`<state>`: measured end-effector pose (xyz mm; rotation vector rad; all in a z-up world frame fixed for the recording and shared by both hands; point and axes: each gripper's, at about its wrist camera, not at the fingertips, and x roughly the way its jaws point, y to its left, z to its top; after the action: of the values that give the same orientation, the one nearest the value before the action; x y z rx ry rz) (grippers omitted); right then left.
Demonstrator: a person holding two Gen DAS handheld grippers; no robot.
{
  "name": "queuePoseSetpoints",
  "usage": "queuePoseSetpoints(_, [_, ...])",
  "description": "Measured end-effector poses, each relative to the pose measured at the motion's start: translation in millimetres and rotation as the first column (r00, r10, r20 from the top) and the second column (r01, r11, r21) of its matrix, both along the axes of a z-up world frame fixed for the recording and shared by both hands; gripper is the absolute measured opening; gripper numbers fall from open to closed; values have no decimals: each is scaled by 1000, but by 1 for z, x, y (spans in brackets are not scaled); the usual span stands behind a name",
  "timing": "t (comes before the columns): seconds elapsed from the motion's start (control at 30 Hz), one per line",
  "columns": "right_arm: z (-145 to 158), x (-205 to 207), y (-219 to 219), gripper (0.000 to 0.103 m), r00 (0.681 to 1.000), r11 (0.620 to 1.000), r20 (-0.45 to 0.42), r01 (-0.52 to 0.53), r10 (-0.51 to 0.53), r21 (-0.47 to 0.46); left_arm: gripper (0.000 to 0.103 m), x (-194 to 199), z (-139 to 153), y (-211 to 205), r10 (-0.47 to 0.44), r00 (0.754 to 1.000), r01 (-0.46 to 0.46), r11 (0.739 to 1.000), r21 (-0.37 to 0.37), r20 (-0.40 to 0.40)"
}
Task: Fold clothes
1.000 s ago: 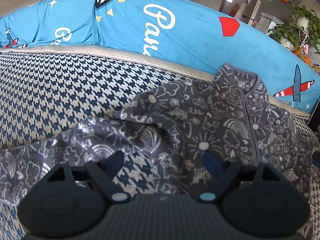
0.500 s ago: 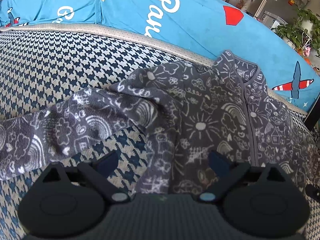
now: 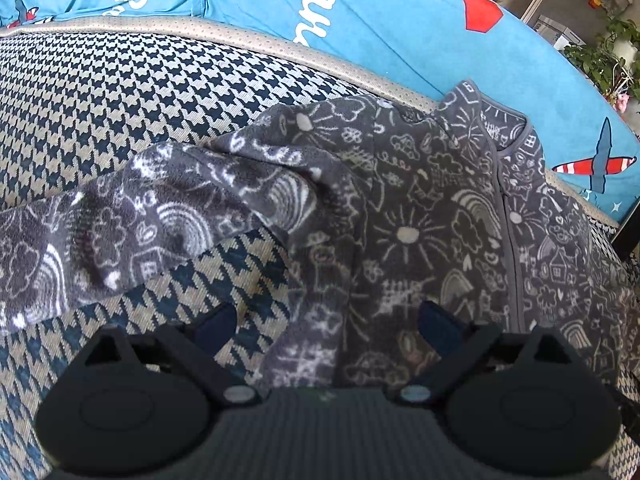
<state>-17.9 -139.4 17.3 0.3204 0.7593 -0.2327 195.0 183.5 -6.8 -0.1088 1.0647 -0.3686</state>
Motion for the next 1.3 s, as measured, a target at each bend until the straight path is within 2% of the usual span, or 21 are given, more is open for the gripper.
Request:
queuePoseSetpoints(0.1, [5,-7,-3,8,1000,999,-7,27,-27,-27,97,-4,2,-3,-17,999,14,998,63,46])
queuePoseSetpoints(0.2, [2,-12,-11,7,998,998,-17,56,-56,-16,97,-9,0,-6,-39,995,26,990,137,92])
queuePoseSetpoints(0.3, [0,-15,-17,8,997,997,-26,77,-77,-3,97,-10,-10,-6,-37,995,17,978,208,93])
queuePoseSetpoints(0.37, [0,-14,-17,9,997,997,-33,74,-74,-8,99,-10,-14,-1,-22,995,2,977,215,93])
queuePoseSetpoints(0.43, [0,-14,-19,12,997,997,-29,77,-76,14,101,-11,-14,2,-19,993,-9,971,238,115])
queuePoseSetpoints(0.57, [0,-21,-24,29,996,993,-14,92,-91,67,103,-22,-15,3,-57,979,-12,942,335,196])
queuePoseSetpoints(0.6, [1,-23,-23,33,995,993,-12,96,-96,67,103,-25,-15,3,-65,975,-13,937,350,211])
queuePoseSetpoints(0.7, [4,-32,-21,37,994,993,5,112,-112,39,103,-34,-13,3,-61,967,-38,926,376,249])
queuePoseSetpoints(0.83, [11,-44,-13,39,992,993,35,118,-118,-6,103,-55,8,8,-30,940,-78,950,301,341])
queuePoseSetpoints(1.03, [9,-75,2,39,990,989,41,134,-137,56,103,-93,17,10,-54,946,-18,976,217,320])
queuePoseSetpoints(1.13, [6,-93,9,40,987,985,44,147,-152,86,103,-110,17,15,-61,948,-4,979,206,312])
queuePoseSetpoints(1.3, [-2,-118,16,45,985,980,37,167,-171,108,103,-124,11,33,-23,967,-17,988,154,256])
